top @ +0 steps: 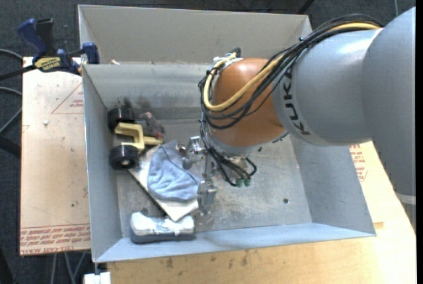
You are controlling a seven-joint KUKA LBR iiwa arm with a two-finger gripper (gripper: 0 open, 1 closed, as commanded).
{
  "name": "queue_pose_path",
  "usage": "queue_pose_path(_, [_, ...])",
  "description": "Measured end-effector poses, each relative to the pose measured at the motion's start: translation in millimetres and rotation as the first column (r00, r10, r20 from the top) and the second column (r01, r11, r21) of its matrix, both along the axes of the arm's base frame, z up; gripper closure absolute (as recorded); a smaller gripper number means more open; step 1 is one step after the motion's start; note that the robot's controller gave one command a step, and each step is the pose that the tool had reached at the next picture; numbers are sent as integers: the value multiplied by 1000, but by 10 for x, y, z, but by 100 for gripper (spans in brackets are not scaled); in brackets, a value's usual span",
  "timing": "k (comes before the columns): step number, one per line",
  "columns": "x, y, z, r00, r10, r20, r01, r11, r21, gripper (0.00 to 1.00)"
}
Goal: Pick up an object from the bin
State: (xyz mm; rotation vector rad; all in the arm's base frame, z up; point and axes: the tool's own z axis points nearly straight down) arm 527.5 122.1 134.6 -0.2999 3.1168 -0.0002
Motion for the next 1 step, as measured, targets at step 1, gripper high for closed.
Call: queue_pose_path(1, [52, -223, -462, 984, 178, -9, -178, 984, 4, 0])
